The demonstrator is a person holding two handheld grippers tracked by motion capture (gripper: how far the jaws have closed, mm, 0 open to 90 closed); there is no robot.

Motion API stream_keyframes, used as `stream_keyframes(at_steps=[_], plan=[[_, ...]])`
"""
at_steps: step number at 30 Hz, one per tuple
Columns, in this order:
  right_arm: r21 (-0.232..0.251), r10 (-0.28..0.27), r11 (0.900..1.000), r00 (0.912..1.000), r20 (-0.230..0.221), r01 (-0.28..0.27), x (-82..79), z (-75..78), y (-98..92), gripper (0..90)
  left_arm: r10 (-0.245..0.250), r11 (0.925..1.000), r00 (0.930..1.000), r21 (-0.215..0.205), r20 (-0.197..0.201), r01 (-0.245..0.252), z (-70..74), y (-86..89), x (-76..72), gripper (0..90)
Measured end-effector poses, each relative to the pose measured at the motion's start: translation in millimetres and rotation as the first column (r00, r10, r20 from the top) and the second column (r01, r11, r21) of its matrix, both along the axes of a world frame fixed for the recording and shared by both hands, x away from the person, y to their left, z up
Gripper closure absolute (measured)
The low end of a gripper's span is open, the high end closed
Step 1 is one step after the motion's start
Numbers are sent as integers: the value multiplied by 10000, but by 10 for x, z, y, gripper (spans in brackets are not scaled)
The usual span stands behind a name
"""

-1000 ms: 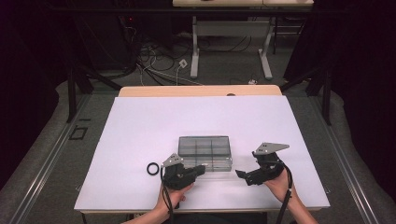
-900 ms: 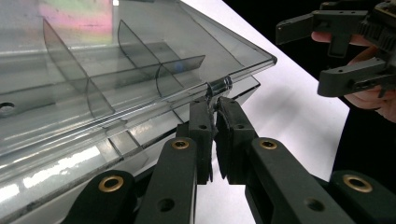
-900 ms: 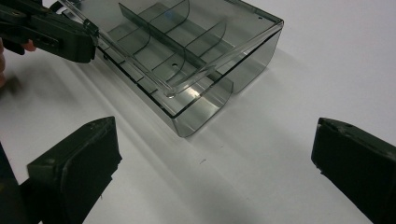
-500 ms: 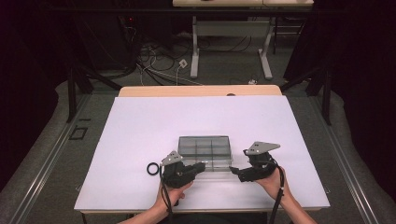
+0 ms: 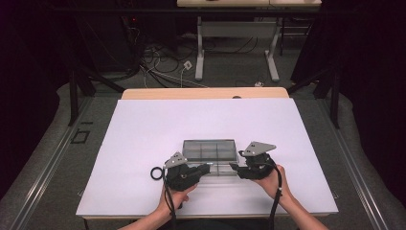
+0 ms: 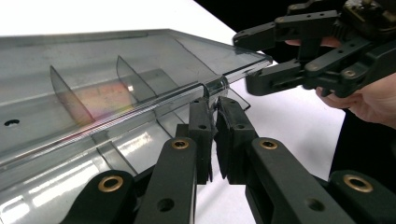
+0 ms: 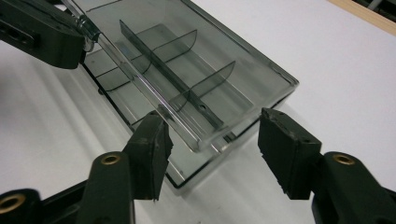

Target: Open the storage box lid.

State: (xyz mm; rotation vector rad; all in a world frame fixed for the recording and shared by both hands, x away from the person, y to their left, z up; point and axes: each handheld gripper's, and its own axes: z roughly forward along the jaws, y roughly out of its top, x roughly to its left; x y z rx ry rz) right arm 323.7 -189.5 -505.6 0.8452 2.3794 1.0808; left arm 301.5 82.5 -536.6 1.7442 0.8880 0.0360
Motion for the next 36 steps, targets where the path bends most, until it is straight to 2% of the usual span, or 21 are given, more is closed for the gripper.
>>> stream_keyframes(at_steps=[3,11,13,15,17,21,24,25,26,29,30,31,33,34,35,36], plan=[[-55,-4,10000,9999,119,5,30,-2,52,441,25,10000,10000,-7,31,-25,18,7,6,846],[61,-248,9997,9992,319,246,11,-11,48,476,-11,10000,9998,86,177,10,49,4,15,844],[18,-245,9997,9992,300,245,7,-8,46,478,-54,9998,9997,204,220,50,52,2,15,841],[70,-329,9994,9987,390,327,1,-7,47,484,-11,9994,9998,338,215,4,51,-2,8,800],[119,-332,9994,9982,499,327,3,-5,44,493,-159,9985,9998,525,77,155,51,14,6,778],[215,-382,9991,9979,524,371,0,-10,41,498,-267,9965,9996,784,-94,273,54,26,-16,678],[192,-368,9992,9981,496,359,0,-8,37,499,-297,9934,9994,1100,-202,318,76,42,-66,514],[213,-376,9991,9981,483,366,-2,-8,37,499,-213,9936,9996,1108,-180,231,78,48,-87,481],[213,-375,9991,9981,481,366,-3,-7,37,500,-260,9907,9995,1333,-196,284,94,66,-102,447],[156,-320,9994,9984,464,313,-1,-2,30,500,-224,9854,9997,1687,74,208,128,109,-141,382],[148,-314,9994,9985,452,308,-1,-2,29,500,-296,9790,9995,2020,135,263,154,136,-146,347],[226,-353,9992,9982,487,343,-2,-6,32,501,-170,9797,9997,2002,180,130,163,148,-163,331],[342,-424,9986,9974,583,404,-2,-12,40,503,-205,9754,9991,2201,363,121,193,191,-173,284],[201,-350,9992,9983,456,341,-3,1,31,504,-271,9709,9990,2387,353,179,222,221,-178,270],[148,-337,9993,9983,480,330,-3,5,27,505,-179,9721,9988,2343,455,68,229,227,-184,253],[155,-342,9993,9983,472,335,-4,5,27,506,-155,9660,9979,2584,622,-11,252,250,-182,229]])
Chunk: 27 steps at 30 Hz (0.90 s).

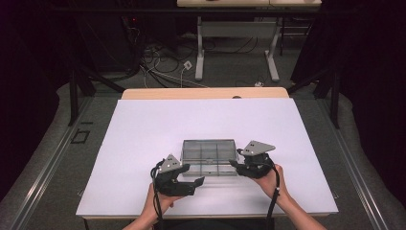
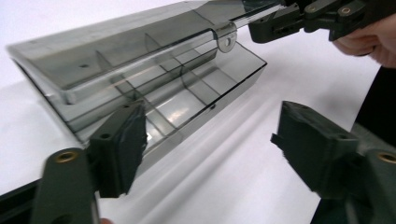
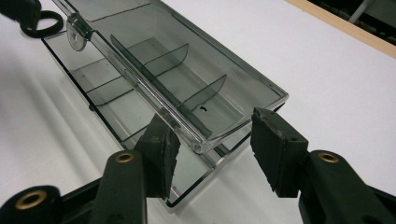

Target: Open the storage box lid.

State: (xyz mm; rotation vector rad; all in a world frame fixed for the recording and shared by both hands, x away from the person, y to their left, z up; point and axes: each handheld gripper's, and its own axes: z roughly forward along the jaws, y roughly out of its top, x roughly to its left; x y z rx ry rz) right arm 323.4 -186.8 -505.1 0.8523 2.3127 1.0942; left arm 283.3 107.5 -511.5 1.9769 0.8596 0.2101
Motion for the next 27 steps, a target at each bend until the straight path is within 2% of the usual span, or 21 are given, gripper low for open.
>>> stream_keyframes(at_steps=[2,3,4,10,13,15,18,20,23,27], plan=[[116,-15,9999,10000,98,14,1,-5,1,509,7,9998,10000,192,95,-9,25,34,6,192],[107,-2,9999,9999,106,0,2,-5,-1,510,61,9990,9999,436,101,-65,47,62,8,172],[112,17,9999,9999,111,-18,4,-4,-2,512,199,9982,9994,553,273,-214,52,76,11,161],[188,-28,9998,9998,197,25,0,4,-6,521,410,9940,9980,998,490,-458,53,119,82,58],[160,-36,9999,9998,170,33,0,10,-6,523,434,9886,9968,1414,670,-525,61,153,133,36],[184,-51,9998,9998,172,48,0,12,-6,529,616,9866,9941,1453,892,-741,64,163,157,39],[181,-70,9998,9998,171,67,0,14,-6,532,694,9799,9884,1766,1354,-930,85,179,193,107],[162,-56,9999,9998,170,54,1,14,-6,534,827,9791,9839,1711,1581,-1098,79,179,213,183],[218,-123,9997,9998,169,119,-1,14,-6,537,776,9735,9823,1994,1707,-1116,72,185,238,274],[227,-138,9997,9997,181,134,-2,14,-7,544,660,9723,9793,2084,1914,-1063,54,190,263,397]])
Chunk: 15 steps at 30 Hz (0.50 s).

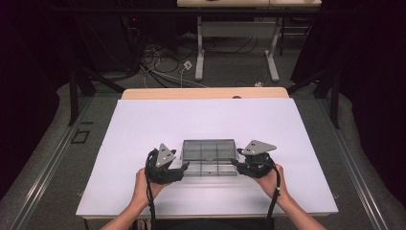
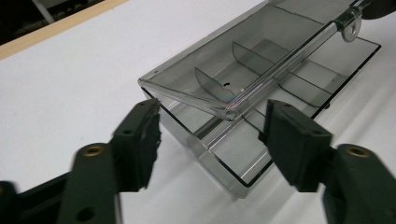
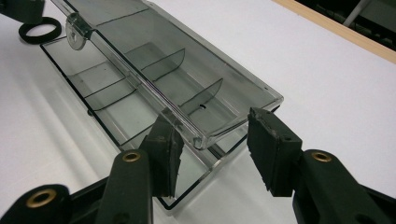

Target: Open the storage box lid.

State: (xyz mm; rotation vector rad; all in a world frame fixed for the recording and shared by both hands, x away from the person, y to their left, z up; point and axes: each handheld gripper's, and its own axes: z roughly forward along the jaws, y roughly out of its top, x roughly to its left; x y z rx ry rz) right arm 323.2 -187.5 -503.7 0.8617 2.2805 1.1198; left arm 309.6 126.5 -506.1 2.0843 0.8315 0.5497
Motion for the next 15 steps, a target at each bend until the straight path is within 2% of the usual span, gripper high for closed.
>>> stream_keyframes(at_steps=[2,4,7,9,15], plan=[[47,-35,10000,10000,-74,35,-3,-1,-2,549,-7,10000,9997,67,232,6,-6,-6,16,455],[8,-37,10000,9999,-110,38,-4,2,-9,555,-6,9999,9996,125,287,2,-9,-10,23,503],[66,-64,10000,9999,96,64,0,-12,-5,557,-66,9999,9991,158,424,60,-29,-20,39,562],[3,-48,10000,10000,19,48,-6,-3,-8,564,-97,9999,9992,70,385,94,-37,-28,38,596],[-30,-94,10000,9999,56,94,-10,7,-12,581,-53,9999,9979,92,647,47,-52,-20,36,664]])
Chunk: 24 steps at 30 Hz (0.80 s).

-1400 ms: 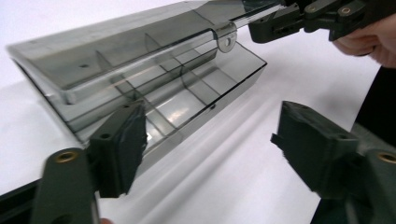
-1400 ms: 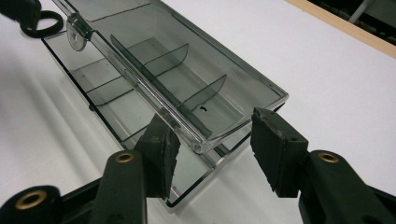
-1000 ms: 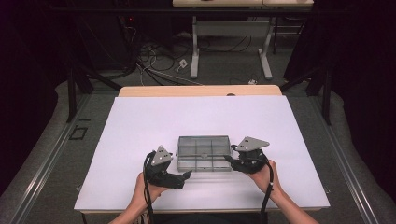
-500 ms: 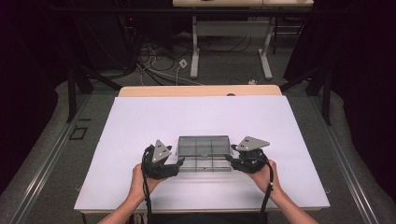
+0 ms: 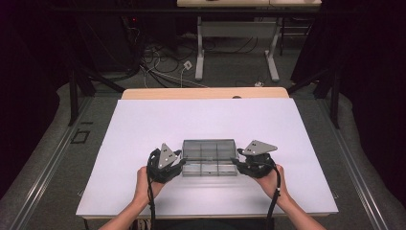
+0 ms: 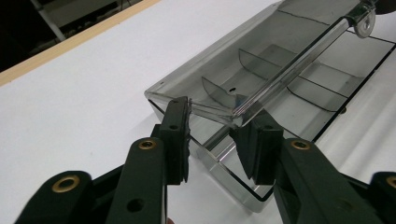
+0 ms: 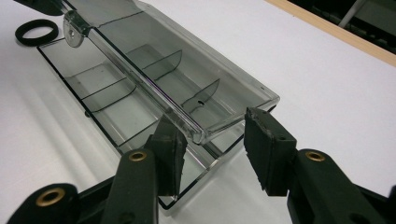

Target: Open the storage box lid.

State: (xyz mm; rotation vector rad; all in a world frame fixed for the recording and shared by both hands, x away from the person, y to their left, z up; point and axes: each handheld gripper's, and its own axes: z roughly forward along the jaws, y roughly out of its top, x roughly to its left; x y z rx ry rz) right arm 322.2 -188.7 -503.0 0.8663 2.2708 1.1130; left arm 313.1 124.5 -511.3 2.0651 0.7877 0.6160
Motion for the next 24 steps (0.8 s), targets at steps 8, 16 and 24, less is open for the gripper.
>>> stream_keyframes(at_steps=[8,16,24], plan=[[151,-121,9998,9999,74,119,-3,-2,-4,601,141,9999,9999,-64,-36,-141,-5,21,22,707],[230,-222,9995,9995,222,217,-4,5,0,613,187,9997,9997,-180,-172,-191,3,25,36,725],[207,-323,9993,9993,177,320,-1,23,1,629,113,9999,9999,-25,-116,-113,19,40,64,743]])
